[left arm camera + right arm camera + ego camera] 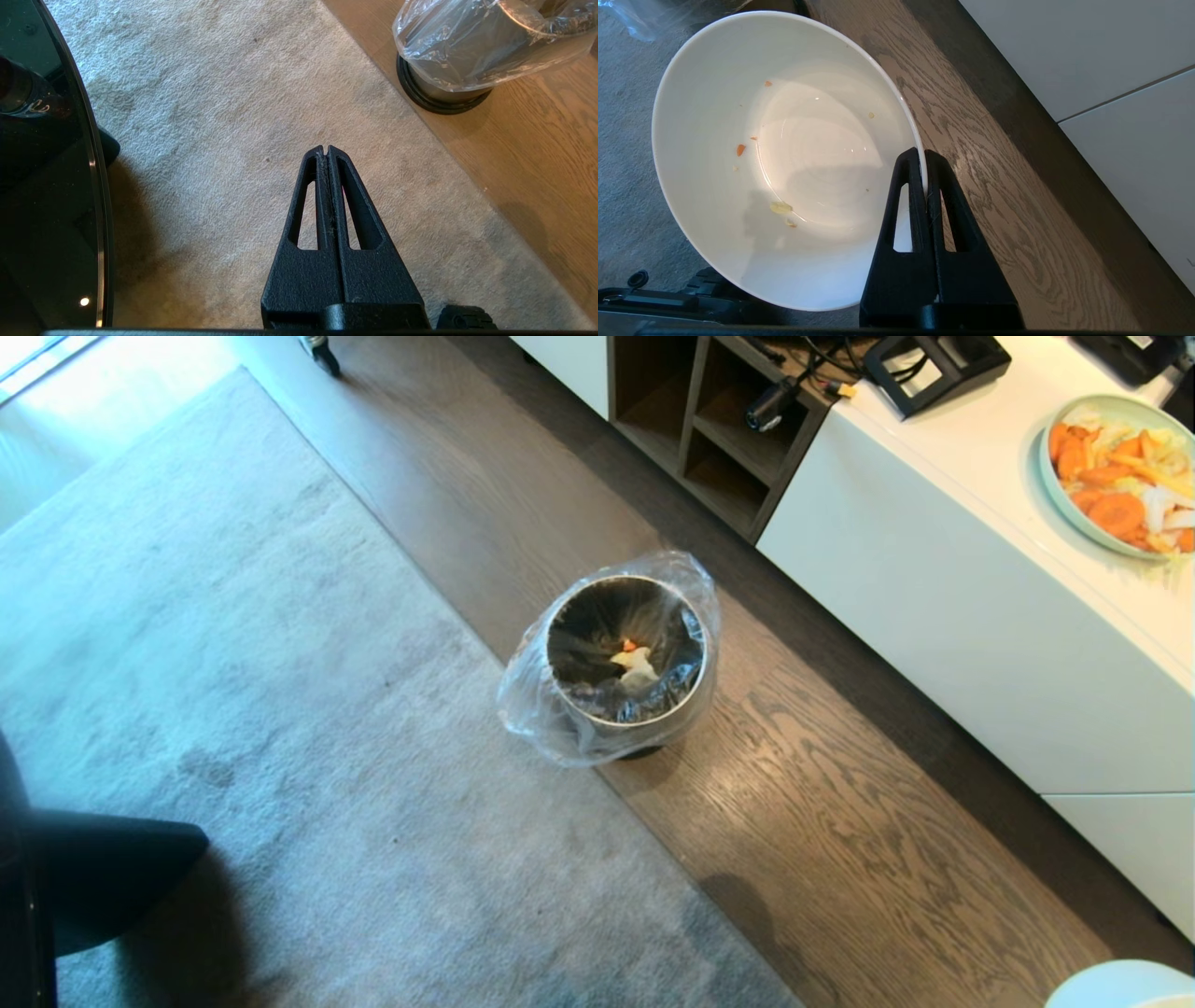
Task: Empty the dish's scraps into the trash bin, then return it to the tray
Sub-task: Put the bowl back to the table
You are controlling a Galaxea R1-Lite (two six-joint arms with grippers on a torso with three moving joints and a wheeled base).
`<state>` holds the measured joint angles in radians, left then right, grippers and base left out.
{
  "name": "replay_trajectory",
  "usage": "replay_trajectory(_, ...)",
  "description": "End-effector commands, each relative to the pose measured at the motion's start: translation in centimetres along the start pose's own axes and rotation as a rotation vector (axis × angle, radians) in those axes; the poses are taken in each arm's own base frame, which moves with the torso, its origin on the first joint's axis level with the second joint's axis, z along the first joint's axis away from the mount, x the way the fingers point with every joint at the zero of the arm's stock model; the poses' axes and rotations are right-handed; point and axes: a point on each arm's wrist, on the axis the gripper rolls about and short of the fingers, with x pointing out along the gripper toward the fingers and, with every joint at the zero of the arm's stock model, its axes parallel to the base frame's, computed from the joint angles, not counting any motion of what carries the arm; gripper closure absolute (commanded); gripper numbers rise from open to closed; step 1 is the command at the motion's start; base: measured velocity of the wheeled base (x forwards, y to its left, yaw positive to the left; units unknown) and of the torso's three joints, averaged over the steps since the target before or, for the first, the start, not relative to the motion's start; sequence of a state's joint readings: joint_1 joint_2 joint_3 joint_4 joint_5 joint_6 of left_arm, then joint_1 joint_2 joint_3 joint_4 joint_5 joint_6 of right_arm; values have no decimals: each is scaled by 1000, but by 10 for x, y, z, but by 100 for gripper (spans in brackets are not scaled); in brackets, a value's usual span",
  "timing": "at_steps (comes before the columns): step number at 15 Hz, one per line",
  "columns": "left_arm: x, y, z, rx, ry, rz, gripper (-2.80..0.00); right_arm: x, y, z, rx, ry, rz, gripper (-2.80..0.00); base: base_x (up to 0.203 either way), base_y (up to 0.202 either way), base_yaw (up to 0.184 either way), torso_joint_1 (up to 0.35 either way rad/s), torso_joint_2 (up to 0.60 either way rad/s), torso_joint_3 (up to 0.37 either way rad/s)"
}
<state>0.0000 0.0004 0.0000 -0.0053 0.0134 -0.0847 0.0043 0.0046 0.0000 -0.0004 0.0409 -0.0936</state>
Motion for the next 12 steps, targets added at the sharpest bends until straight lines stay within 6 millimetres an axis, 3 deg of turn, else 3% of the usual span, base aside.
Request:
replay_trajectory(1,0,0,0,-1,-1,0,0,0,0,0,-8,-4,-3,0,0,0,0,0,0,0)
replay_trajectory(12,0,0,0,-1,-1,0,0,0,0,0,37,-5,-10,0,0,0,0,0,0,0)
